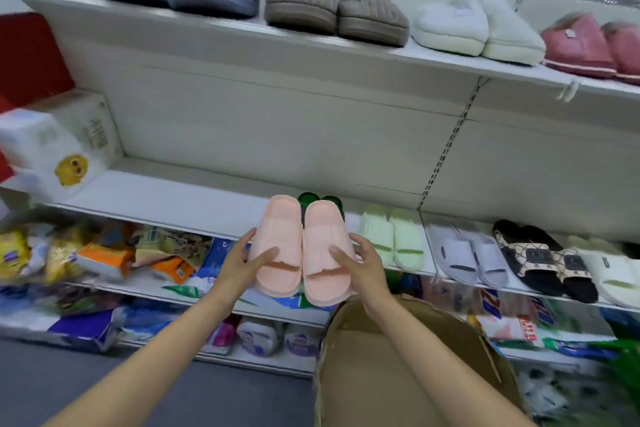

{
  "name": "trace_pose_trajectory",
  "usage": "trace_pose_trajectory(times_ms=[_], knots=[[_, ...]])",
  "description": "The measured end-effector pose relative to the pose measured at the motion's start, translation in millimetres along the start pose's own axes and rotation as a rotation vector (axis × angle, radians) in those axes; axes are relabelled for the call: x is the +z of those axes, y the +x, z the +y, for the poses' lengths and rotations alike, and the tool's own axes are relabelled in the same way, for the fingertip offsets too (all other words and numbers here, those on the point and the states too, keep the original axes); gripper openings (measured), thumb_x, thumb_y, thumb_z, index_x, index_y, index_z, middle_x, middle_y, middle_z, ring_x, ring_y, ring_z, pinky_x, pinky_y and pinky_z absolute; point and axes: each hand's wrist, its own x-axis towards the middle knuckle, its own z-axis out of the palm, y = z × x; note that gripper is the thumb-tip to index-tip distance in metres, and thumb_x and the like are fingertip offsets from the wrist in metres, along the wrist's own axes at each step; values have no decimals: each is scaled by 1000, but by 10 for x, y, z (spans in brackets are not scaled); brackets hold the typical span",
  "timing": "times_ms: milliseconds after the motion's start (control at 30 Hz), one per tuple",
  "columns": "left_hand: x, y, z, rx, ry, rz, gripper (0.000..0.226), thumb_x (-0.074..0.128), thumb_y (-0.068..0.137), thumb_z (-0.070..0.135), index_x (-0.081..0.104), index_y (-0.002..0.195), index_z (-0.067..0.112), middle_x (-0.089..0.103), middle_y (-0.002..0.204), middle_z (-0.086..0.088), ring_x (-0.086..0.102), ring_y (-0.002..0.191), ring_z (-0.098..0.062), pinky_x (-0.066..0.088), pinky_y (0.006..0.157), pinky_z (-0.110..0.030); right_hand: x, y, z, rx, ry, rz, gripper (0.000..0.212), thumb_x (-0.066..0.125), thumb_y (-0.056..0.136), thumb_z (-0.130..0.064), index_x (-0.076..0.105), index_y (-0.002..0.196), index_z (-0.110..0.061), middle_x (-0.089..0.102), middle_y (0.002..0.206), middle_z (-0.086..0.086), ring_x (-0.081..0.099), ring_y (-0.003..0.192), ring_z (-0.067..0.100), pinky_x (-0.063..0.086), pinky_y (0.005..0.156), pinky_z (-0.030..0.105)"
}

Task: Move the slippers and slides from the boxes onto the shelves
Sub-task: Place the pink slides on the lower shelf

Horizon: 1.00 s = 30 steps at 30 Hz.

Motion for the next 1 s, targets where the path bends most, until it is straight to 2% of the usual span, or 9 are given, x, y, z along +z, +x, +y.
trace_pose_trajectory(times_ms=[133,233,300,433,533,667,767,900,1000], knots=[[-351,218,-149,-46,-69,52,76,83,74,36,49,142,29,64,130,-8,64,112,-26,54,85,-36,452,232,79,-13,-32,-19,40,76,86,-26,57,122,-23,61,116,-5,60,105,12,49,77,21],[-640,429,-272,-112,-100,65,70,81,84,28,47,144,25,64,129,-6,64,108,-21,52,78,-28,827,421,179,41,-45,-17,51,80,83,-24,59,129,-16,62,123,2,60,111,19,49,82,25],[-853,664,-344,-124,-99,63,67,79,85,27,48,144,25,63,131,-5,64,109,-20,52,82,-30,1089,586,240,80,-50,-18,58,83,79,-23,58,131,-13,61,125,4,59,114,22,50,88,30],[-1228,1225,-380,-140,-17,36,66,77,87,26,47,145,19,59,135,-8,61,111,-22,50,83,-33,1592,980,302,114,-79,-11,83,88,60,-44,59,131,-11,65,124,8,64,112,25,53,78,25],[-1447,1668,-348,-172,27,3,65,77,87,27,47,143,17,59,133,-10,59,111,-25,48,84,-34,1924,1281,353,167,-63,43,63,85,76,-25,58,131,-11,66,122,7,64,110,25,52,79,27],[-1719,2160,-377,-218,29,-66,81,86,67,47,50,136,26,63,130,-12,65,109,-29,55,92,-46,2247,1549,389,212,-41,79,36,76,84,-3,57,114,-11,65,98,-2,62,84,9,49,58,10],[-1837,2398,-375,-228,67,-106,77,82,79,41,44,145,26,62,131,-10,64,112,-32,52,92,-53,2428,1671,406,239,-21,108,31,73,85,-2,58,111,-9,63,93,-7,58,79,3,47,55,7],[-1866,2665,-369,-212,152,-153,73,76,88,31,38,150,23,59,135,-10,61,117,-36,49,94,-57,2560,1884,492,237,-75,157,44,76,84,-9,58,124,-2,67,108,2,64,91,14,50,63,9],[-1836,2826,-350,-131,226,-163,61,74,90,23,44,143,19,56,127,0,56,110,-22,48,88,-37,2609,2026,508,247,-107,187,56,79,83,-17,56,133,-4,66,125,9,63,113,27,52,83,26]])
